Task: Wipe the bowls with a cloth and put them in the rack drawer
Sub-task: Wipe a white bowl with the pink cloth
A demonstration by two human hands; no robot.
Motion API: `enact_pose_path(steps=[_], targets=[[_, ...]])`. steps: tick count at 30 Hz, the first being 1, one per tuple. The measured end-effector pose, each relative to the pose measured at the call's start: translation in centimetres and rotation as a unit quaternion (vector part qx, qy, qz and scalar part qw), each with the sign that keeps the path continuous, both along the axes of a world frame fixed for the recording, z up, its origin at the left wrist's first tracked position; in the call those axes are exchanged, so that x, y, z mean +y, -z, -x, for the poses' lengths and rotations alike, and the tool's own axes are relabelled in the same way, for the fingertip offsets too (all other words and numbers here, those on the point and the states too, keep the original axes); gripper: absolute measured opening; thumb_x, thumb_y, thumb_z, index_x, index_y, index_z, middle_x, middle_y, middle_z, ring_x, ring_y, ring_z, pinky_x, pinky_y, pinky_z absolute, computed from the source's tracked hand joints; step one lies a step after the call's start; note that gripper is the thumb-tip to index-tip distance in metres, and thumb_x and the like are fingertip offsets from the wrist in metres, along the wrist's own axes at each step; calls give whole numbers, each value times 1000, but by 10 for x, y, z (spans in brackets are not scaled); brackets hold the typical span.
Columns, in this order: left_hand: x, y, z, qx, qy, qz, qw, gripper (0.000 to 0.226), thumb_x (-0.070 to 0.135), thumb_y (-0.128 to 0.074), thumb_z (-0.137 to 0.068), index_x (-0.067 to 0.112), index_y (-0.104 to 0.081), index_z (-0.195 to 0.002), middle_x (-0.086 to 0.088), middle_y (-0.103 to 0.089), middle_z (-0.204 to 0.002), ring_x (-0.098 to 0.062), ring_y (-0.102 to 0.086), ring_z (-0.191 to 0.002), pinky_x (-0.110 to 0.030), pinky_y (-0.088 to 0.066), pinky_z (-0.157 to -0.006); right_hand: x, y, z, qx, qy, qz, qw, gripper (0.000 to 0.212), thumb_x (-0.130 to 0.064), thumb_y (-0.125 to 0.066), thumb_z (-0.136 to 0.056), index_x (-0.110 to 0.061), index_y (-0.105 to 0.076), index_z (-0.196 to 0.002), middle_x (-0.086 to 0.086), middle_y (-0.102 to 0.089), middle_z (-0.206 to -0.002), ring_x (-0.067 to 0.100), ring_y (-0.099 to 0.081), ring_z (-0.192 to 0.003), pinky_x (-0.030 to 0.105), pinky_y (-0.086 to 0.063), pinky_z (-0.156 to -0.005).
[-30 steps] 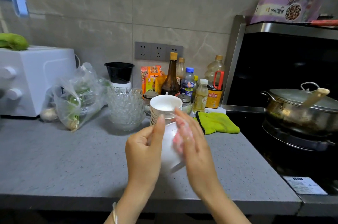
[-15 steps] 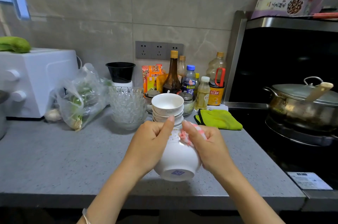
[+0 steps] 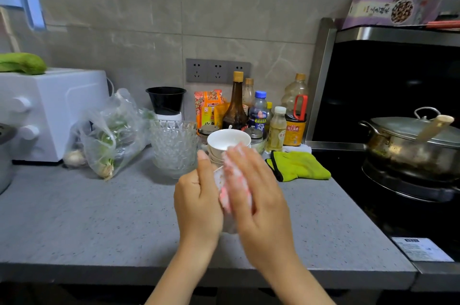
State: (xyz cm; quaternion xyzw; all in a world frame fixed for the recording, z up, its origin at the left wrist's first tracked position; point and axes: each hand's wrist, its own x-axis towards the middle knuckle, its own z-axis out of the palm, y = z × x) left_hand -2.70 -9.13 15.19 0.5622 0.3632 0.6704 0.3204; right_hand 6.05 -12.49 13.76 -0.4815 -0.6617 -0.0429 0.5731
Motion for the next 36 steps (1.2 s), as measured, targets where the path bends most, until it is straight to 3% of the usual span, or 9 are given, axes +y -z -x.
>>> enact_pose_path(steps=[3, 8, 11, 15, 21, 27, 30, 33, 36], targets=[[-3, -3, 4, -38, -16, 16, 999, 65, 57, -35, -87, 4, -46, -51, 1, -45, -39, -17, -45, -42, -35, -35, -46, 0, -7, -7, 143, -94, 72, 983, 46, -56, -24, -94, -46, -44, -134, -24, -39, -147, -5, -27, -139, 37, -25, -117], [-2, 1, 5, -22, -13, -4, 1000, 67, 59, -40, -92, 17, -48, -40, 4, -39, -35, -13, -36, -39, -39, -33, -47, -7, 4, 14, -128, 43, -27, 990, 47, -40, -21, -103, -27, -40, -144, -9, -37, -151, 8, -26, -143, 31, -17, -117], [-6, -1, 8, -26, 29, 1, 999, 74, 69, -54, -74, 0, -45, -49, -14, -39, -44, -17, -38, -48, -34, -32, -49, -7, -11, 4, 63, -72, 43, 994, 39, -44, -30, -99, -37, -50, -131, -18, -52, -135, 0, -43, -130, 19, -35, -105], [-9, -8, 19, -54, 108, 21, 992, 79, 61, -69, -60, -13, -43, -61, -36, -42, -61, -26, -48, -54, -36, -34, -55, -10, -21, -16, 360, -210, 200, 887, 37, -30, -41, -101, -32, -72, -82, -14, -73, -76, -5, -67, -67, 10, -47, -51], [-3, -14, 30, -5, 201, 32, 979, 85, 62, -63, -65, -21, -47, -71, -42, -48, -69, -27, -52, -56, -30, -36, -52, -8, -24, -19, 330, -164, 202, 907, 74, -84, -58, -57, -11, -65, -66, 28, -59, -66, 34, -51, -62, 35, -36, -55], [2, -16, 27, 134, 200, -10, 971, 81, 67, -50, -82, -13, -55, -73, -30, -57, -69, -33, -57, -57, -33, -38, -56, -9, -31, -23, 310, -202, 161, 915, 44, -30, -49, -92, -6, -49, -54, -2, -50, -39, 3, -45, -32, 11, -30, -32], [1, -15, 21, 114, 170, -33, 978, 74, 61, -55, -79, -11, -53, -61, -26, -54, -57, -30, -51, -49, -29, -35, -48, -10, -27, -21, 254, -184, 111, 943, 48, -45, -55, -94, -17, -57, -55, 0, -56, -49, 3, -52, -44, 12, -35, -40], [1, -8, 16, 28, 120, -17, 992, 69, 59, -59, -76, -6, -50, -53, -20, -48, -48, -20, -46, -47, -29, -32, -46, -6, -11, -14, 226, -165, 86, 956, 39, -60, -43, -87, -30, -67, -94, -4, -68, -92, 1, -63, -88, 24, -49, -72], [1, -3, 8, -36, 44, -5, 998, 69, 58, -60, -84, 1, -46, -46, -20, -42, -44, -17, -42, -46, -33, -30, -46, -11, 3, 7, 117, -82, 35, 989, 44, -59, -27, -96, -49, -40, -137, -22, -39, -146, 3, -31, -140, 33, -29, -113]])
